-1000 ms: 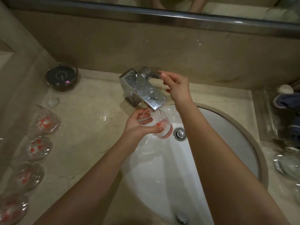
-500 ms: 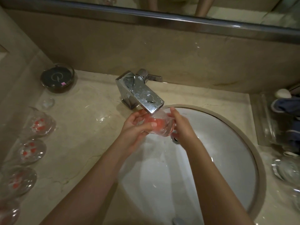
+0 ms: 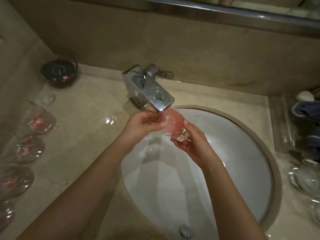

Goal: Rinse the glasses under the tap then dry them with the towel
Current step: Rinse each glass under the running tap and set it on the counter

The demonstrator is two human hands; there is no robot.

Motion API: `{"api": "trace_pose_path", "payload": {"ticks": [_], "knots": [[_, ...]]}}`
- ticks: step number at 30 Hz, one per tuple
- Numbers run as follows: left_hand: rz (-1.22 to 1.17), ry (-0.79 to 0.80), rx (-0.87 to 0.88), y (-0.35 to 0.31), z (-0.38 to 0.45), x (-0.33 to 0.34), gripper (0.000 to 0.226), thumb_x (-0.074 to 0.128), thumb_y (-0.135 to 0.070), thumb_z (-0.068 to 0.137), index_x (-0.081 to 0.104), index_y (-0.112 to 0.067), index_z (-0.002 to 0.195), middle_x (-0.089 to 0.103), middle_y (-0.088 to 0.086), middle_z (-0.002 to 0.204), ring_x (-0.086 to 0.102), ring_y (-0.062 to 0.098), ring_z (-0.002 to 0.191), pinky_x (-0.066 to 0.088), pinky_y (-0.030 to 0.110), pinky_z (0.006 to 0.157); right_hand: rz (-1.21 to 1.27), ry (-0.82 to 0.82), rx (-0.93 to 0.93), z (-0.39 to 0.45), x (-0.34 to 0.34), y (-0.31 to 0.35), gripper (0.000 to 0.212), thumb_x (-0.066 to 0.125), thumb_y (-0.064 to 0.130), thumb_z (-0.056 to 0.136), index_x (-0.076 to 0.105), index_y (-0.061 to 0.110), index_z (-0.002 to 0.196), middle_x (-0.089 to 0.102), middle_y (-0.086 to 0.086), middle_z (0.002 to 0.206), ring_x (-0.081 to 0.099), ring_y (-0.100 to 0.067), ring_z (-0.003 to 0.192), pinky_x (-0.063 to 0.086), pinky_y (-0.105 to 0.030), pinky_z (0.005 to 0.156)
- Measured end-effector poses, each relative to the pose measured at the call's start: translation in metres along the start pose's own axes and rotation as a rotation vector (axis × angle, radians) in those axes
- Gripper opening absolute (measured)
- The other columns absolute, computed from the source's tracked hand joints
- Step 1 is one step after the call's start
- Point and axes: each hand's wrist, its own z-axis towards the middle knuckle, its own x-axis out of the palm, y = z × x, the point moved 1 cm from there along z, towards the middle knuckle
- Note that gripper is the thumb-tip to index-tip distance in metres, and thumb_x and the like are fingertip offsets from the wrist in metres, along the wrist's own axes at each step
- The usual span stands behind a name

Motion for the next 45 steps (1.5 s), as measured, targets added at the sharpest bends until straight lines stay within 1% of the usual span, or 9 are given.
{"api": "trace_pose_path", "payload": {"ticks": [10, 16, 19, 24, 29, 34, 38, 41, 45], "knots": [[-0.2, 0.28, -0.173, -0.004, -0.001, 0.006, 0.025, 0.063, -0.017, 0.077, 0.069, -0.003, 0.097, 0.076, 0.007, 0.086, 0.074, 0.016, 0.077, 0.055, 0.018, 0.072, -0.223, 0.04, -0.153, -0.008, -0.001, 0.005, 0.054, 0.079, -0.008, 0.066, 0.061, 0.024, 0.107, 0.061, 0.003, 0.115, 0.067, -0.012, 0.085, 0.052, -0.023, 0.07], [-0.221, 0.302, -0.137, -0.001, 0.003, 0.009, 0.026, 0.064, -0.011, 0.076, 0.068, -0.002, 0.1, 0.076, 0.008, 0.086, 0.074, 0.017, 0.078, 0.055, 0.02, 0.076, -0.065, 0.001, 0.028, -0.007, -0.001, 0.022, 0.031, 0.064, 0.032, 0.091, 0.064, 0.011, 0.113, 0.068, -0.013, 0.102, 0.071, -0.022, 0.08, 0.056, -0.028, 0.064], [-0.175, 0.307, -0.112, 0.0, 0.005, 0.012, 0.027, 0.065, -0.014, 0.075, 0.068, -0.005, 0.1, 0.076, 0.006, 0.086, 0.073, 0.016, 0.08, 0.054, 0.021, 0.082, -0.178, -0.014, 0.168, -0.003, -0.003, 0.026, 0.05, 0.05, 0.051, 0.095, 0.066, 0.004, 0.103, 0.069, -0.017, 0.088, 0.07, -0.025, 0.067, 0.057, -0.027, 0.057], [-0.211, 0.283, -0.128, -0.003, 0.012, 0.015, 0.018, 0.061, -0.016, 0.079, 0.078, -0.01, 0.082, 0.076, 0.009, 0.083, 0.074, 0.019, 0.077, 0.058, 0.024, 0.08, -0.174, 0.061, 0.025, 0.0, -0.005, 0.027, 0.023, 0.066, 0.022, 0.091, 0.064, 0.005, 0.106, 0.064, -0.018, 0.096, 0.068, -0.021, 0.07, 0.055, -0.025, 0.062], [-0.189, 0.274, -0.118, 0.001, 0.014, 0.014, 0.019, 0.061, -0.016, 0.079, 0.079, -0.011, 0.081, 0.076, 0.01, 0.084, 0.074, 0.02, 0.077, 0.058, 0.024, 0.083, -0.331, 0.09, -0.204, 0.007, -0.012, 0.02, 0.05, 0.078, -0.001, 0.064, 0.065, 0.022, 0.106, 0.065, 0.002, 0.114, 0.061, -0.018, 0.108, 0.054, -0.027, 0.072], [-0.131, 0.312, -0.086, 0.001, 0.012, 0.013, 0.022, 0.063, -0.017, 0.076, 0.074, -0.01, 0.094, 0.076, 0.006, 0.087, 0.073, 0.017, 0.081, 0.055, 0.02, 0.082, -0.183, 0.082, 0.129, 0.003, -0.005, 0.03, 0.05, 0.059, 0.05, 0.084, 0.065, 0.007, 0.11, 0.067, -0.021, 0.104, 0.072, -0.029, 0.08, 0.059, -0.03, 0.065], [-0.156, 0.31, -0.075, 0.0, 0.013, 0.016, 0.027, 0.062, -0.015, 0.079, 0.071, -0.003, 0.102, 0.076, 0.005, 0.092, 0.073, 0.016, 0.085, 0.054, 0.021, 0.084, -0.254, 0.143, 0.03, 0.007, -0.004, 0.028, 0.018, 0.061, 0.022, 0.094, 0.067, 0.012, 0.107, 0.064, -0.013, 0.104, 0.066, -0.021, 0.078, 0.056, -0.025, 0.066], [-0.129, 0.33, -0.051, -0.001, 0.014, 0.015, 0.017, 0.065, -0.012, 0.079, 0.077, -0.01, 0.092, 0.076, 0.001, 0.094, 0.071, 0.01, 0.093, 0.052, 0.019, 0.087, -0.245, 0.142, -0.12, 0.009, -0.009, 0.024, 0.041, 0.069, -0.009, 0.079, 0.062, 0.021, 0.107, 0.06, -0.005, 0.112, 0.065, -0.018, 0.088, 0.055, -0.028, 0.071], [-0.053, 0.35, -0.025, 0.001, 0.013, 0.014, 0.027, 0.066, -0.012, 0.08, 0.071, -0.012, 0.107, 0.075, 0.007, 0.102, 0.071, 0.021, 0.099, 0.05, 0.023, 0.091, -0.206, 0.157, -0.001, 0.004, -0.006, 0.028, 0.042, 0.067, 0.032, 0.082, 0.062, 0.012, 0.118, 0.067, -0.011, 0.111, 0.071, -0.024, 0.092, 0.058, -0.034, 0.078]]}}
